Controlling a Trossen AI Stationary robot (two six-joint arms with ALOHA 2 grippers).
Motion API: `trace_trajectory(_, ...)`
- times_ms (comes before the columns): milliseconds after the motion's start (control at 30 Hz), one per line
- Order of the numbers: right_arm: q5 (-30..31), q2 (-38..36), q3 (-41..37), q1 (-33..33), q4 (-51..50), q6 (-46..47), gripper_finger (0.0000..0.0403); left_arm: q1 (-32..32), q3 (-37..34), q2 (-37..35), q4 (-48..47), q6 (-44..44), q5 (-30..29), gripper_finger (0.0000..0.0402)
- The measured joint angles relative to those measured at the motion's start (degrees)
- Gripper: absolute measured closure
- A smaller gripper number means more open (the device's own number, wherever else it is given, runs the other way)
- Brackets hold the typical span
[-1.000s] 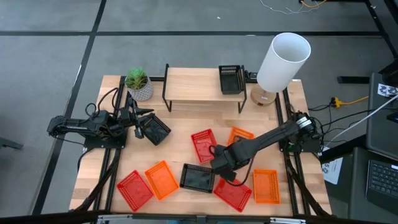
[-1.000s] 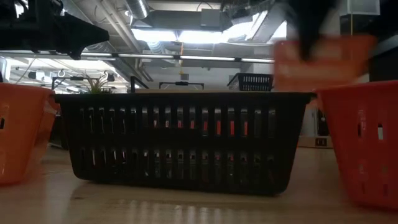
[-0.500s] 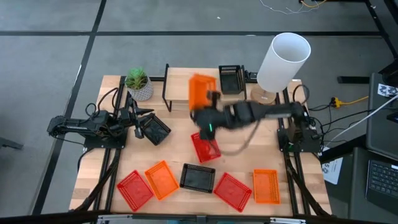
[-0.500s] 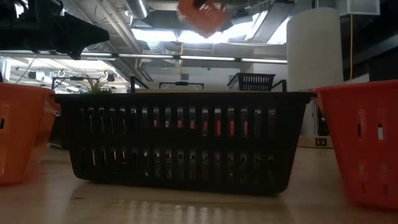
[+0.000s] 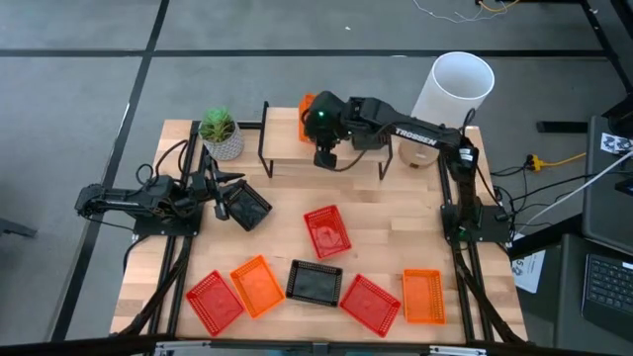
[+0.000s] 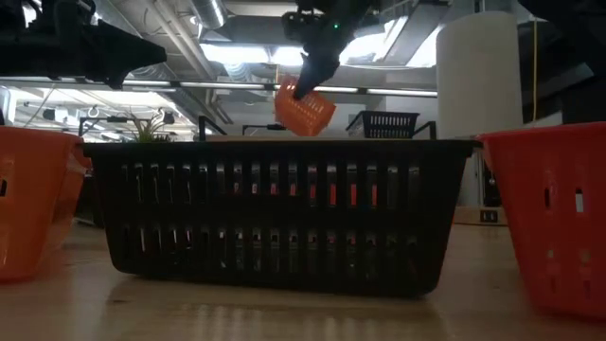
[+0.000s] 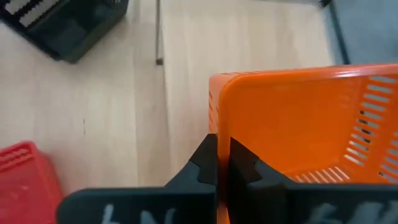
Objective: Stack baskets on shelf by color
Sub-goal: Put the middle orange basket on the shelf
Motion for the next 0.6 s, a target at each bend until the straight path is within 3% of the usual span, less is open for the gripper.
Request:
trace_trajectory(167, 0.6, 0.3, 0.0, 0.3, -4.2, 0.6, 0.0403, 0.0, 0.0, 0.0, 0.1, 0.4, 0.0, 0.0321)
trace_trajectory(300, 5.9, 0.3, 0.0, 1.0, -5.7, 1.6, 0.0403, 0.0, 0.0, 0.0, 1.4, 1.6, 0.0, 0.0321)
trace_trajectory(600, 5.9, 0.3, -0.7, 0.9, -5.9, 1.4, 0.0385, 0.0, 0.0, 0.0, 2.3, 4.5, 0.0, 0.0321)
